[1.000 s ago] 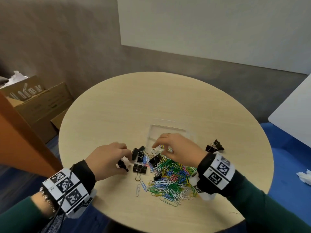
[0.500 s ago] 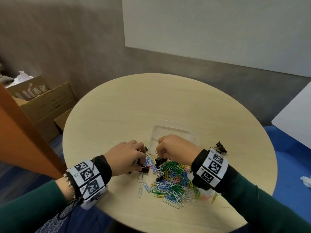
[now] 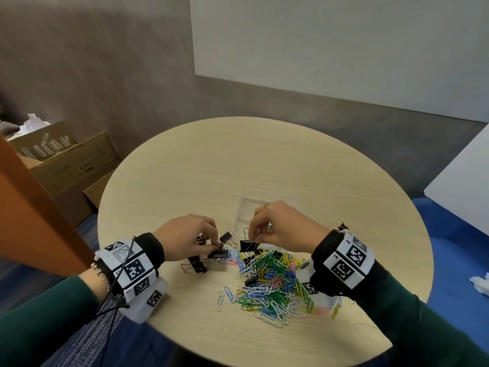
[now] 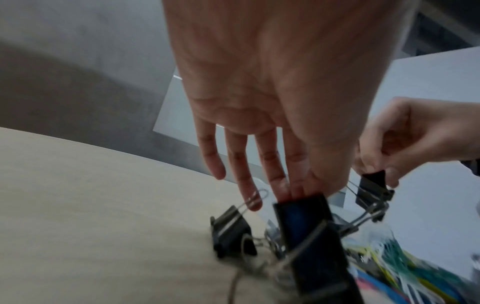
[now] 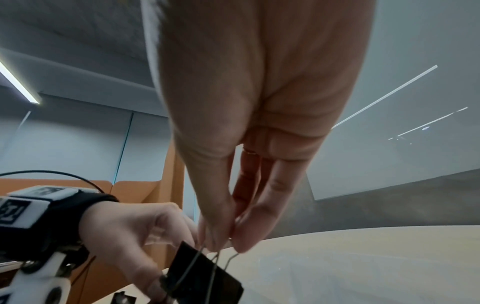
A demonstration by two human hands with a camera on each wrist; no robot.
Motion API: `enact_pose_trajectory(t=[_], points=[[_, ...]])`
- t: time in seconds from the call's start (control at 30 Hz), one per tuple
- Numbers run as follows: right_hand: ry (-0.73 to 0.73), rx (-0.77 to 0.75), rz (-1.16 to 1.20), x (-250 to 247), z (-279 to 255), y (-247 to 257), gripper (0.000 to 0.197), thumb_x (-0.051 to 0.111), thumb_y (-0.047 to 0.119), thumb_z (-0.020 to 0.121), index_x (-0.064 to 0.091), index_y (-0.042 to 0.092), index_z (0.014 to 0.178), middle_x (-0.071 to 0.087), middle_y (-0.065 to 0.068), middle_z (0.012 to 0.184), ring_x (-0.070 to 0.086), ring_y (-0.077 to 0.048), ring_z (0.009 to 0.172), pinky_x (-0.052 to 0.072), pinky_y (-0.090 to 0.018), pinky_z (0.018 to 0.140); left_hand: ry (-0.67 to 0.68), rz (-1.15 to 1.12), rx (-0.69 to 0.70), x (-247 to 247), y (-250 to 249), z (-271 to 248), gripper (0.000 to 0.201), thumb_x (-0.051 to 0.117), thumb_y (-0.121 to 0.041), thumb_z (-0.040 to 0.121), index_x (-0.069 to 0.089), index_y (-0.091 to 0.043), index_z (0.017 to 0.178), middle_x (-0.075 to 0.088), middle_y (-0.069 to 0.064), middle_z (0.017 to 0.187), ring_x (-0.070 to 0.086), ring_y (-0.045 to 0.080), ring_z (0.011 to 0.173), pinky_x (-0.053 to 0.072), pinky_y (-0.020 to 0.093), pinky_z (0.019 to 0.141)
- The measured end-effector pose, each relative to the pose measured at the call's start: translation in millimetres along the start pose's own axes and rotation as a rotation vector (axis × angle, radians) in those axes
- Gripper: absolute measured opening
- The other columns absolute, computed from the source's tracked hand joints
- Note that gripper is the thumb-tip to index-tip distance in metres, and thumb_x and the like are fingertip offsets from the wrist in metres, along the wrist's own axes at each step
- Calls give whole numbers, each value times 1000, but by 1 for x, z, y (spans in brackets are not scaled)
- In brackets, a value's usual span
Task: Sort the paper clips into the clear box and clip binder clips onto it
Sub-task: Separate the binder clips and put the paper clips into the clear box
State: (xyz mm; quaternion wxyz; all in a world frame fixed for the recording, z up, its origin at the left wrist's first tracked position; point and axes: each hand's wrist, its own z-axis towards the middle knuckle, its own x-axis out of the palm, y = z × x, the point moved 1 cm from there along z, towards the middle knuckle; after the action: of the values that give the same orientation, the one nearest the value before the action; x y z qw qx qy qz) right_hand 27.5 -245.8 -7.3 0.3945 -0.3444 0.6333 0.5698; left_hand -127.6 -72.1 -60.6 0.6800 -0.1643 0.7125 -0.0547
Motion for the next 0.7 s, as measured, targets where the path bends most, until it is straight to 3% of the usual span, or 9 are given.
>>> enact_pose_trajectory(t=[0.07,0.13,0.27,0.33,0.53,0.63,0.7], points=[[-13,5,0,2,4,3,13,67,7,82,76,17,84,60,8,72,58,-9,69,36,-5,57,-17,-44,-27,-10,5,-1,13,60,-40,87,68,-30,87,59,-21,92,54,-5,79,46,24,67],[-39,17,22,3,10,7,13,66,8,83,76,16,85,61,7,69,55,-5,63,36,-5,56,-37,-102,-71,-22,13,-3,11,62,-38,87,69,-29,88,62,-21,89,58,-8,80,50,24,71],[-74,62,167,5,31,15,10,66,7,83,75,11,84,72,-6,72,67,-16,66,54,-24,65,-65,-70,-208,-36,29,-3,9,62,-39,87,68,-33,86,67,-17,87,62,-4,80,54,28,73],[-75,108,239,10,43,18,10,65,5,84,74,9,85,72,-7,71,72,-17,69,56,-21,64,-76,33,-291,-35,34,-2,9,60,-40,87,67,-35,85,67,-16,88,63,2,80,55,33,73],[-20,227,343,28,73,22,10,65,3,81,73,7,87,75,-10,80,73,-15,75,50,-16,62,-26,192,-374,-18,34,3,10,56,-38,88,65,-34,89,57,-18,85,57,8,81,42,26,63],[13,236,335,32,75,20,12,67,5,82,73,8,92,75,-10,87,70,-12,72,47,-15,62,-18,148,-375,-15,34,1,12,56,-40,89,63,-33,96,59,-16,94,56,8,84,42,26,65],[-15,219,265,32,70,20,16,66,7,85,73,10,98,73,-6,98,65,-11,78,48,-18,72,-27,138,-360,-15,36,-4,21,57,-42,89,60,-34,108,56,-14,108,56,9,96,48,28,73]])
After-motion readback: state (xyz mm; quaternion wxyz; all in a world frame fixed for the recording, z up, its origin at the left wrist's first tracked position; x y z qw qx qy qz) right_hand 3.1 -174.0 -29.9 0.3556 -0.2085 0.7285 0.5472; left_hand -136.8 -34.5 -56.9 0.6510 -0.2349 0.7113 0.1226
